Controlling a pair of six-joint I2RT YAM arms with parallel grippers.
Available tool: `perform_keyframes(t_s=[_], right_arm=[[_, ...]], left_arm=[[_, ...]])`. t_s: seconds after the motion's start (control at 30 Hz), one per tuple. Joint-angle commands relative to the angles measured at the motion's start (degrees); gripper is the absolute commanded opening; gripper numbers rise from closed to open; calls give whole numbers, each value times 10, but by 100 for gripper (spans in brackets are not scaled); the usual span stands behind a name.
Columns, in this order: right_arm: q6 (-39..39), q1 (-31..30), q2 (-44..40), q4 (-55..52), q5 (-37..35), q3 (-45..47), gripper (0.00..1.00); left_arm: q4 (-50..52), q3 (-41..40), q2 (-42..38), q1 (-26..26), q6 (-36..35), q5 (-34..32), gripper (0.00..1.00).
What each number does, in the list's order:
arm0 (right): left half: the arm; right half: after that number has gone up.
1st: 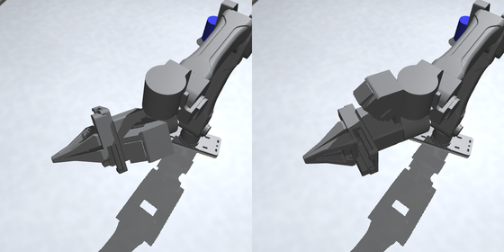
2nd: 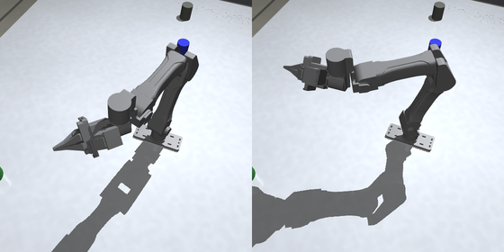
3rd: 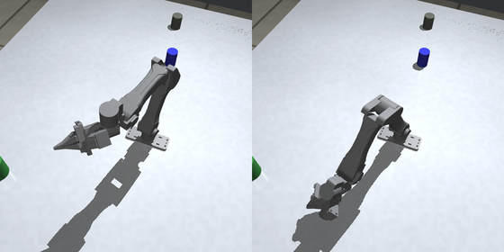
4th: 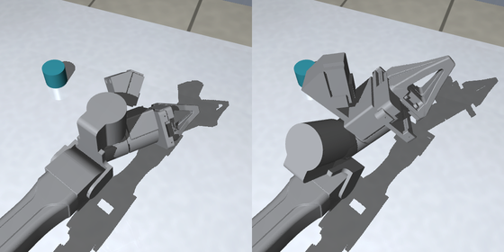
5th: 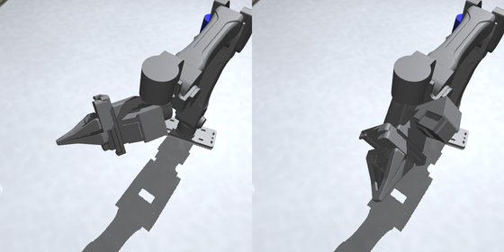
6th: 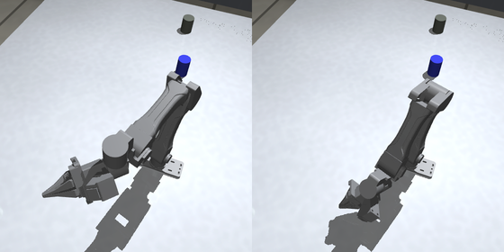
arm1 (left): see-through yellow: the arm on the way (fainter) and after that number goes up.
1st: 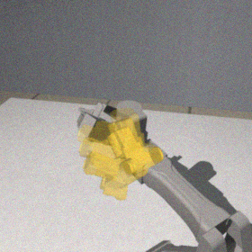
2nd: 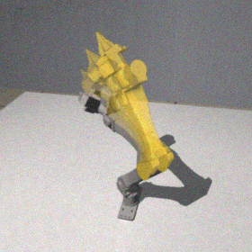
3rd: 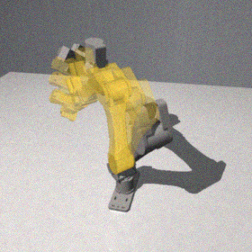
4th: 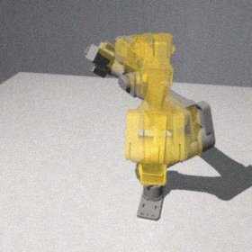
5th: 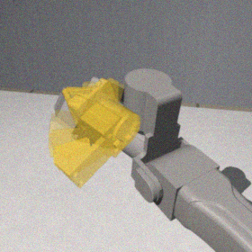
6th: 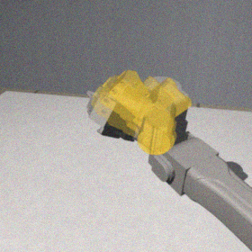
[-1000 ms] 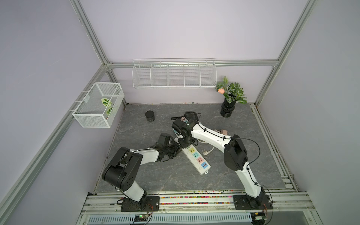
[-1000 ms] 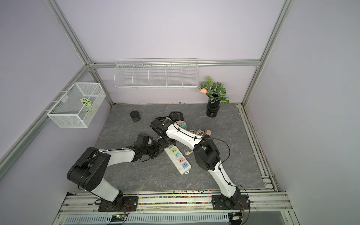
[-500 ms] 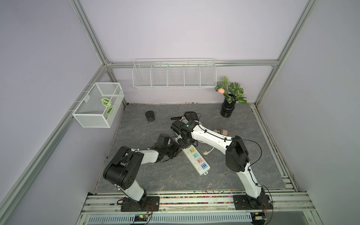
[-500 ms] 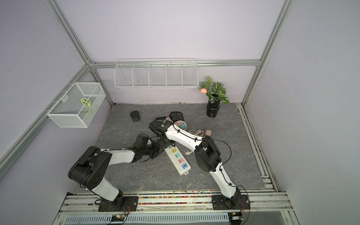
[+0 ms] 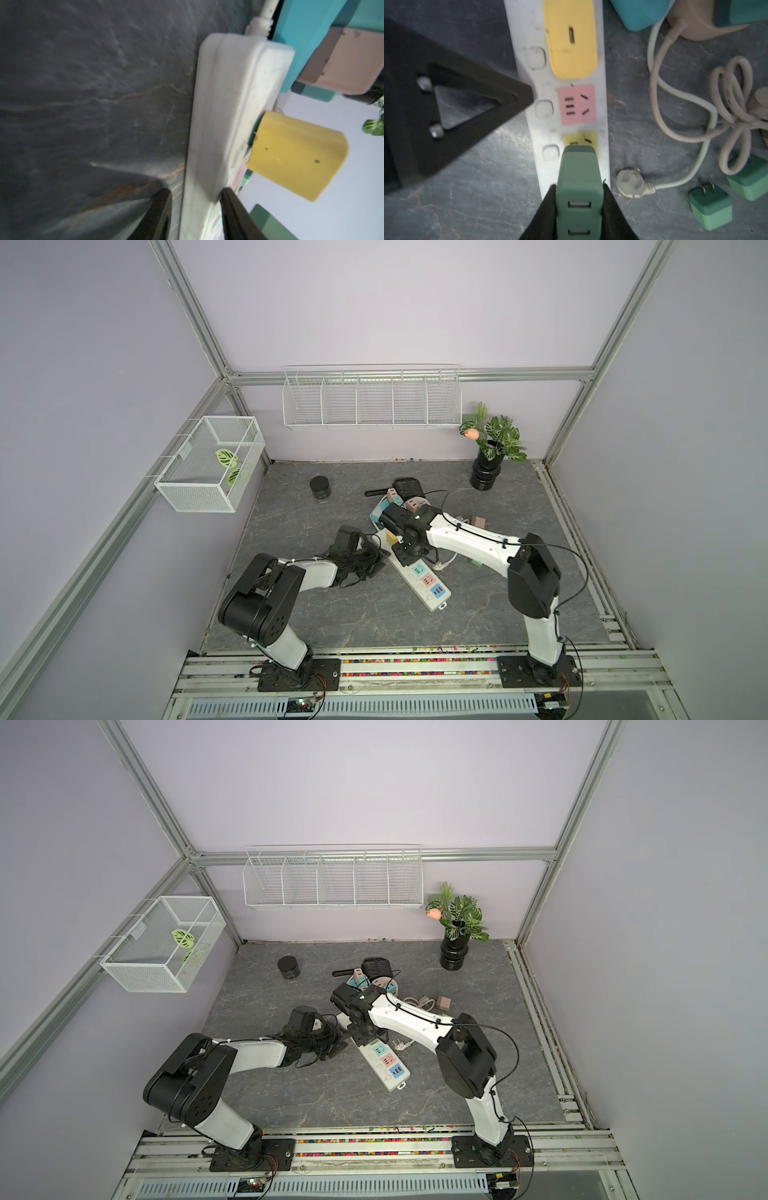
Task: Pull the plug off the socket
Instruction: Remove the plug from the socket, then place the plug at the center of the board.
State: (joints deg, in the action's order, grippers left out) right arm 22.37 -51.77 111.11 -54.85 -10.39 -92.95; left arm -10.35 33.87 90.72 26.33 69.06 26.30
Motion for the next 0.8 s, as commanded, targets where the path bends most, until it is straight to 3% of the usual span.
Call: perform_keyframes(t_s=[0.0, 0.17, 0.27, 0.37, 0.5, 0.57, 0.77], right_arm=[[39, 19, -131, 71, -3, 90, 26], [186, 100, -363, 285, 135, 381, 25], [312, 191, -487, 435, 235, 565, 25], [402, 270, -586, 515, 266, 693, 25], [430, 372, -645, 498, 327, 751, 26], [421, 409, -639, 488, 357, 759, 26], [421, 428, -567, 560, 398, 767, 28]], left_arm=[[129, 31, -60, -5, -107, -40, 58], [147, 31, -179, -5, -188, -39, 67], [111, -5, -245, -5, -192, -33, 73], [66, -52, -296, -5, -176, -37, 81], [38, -95, -326, -4, -151, -60, 93], [30, -104, -324, -4, -146, -62, 93], [44, -95, -301, -4, -143, -50, 94]])
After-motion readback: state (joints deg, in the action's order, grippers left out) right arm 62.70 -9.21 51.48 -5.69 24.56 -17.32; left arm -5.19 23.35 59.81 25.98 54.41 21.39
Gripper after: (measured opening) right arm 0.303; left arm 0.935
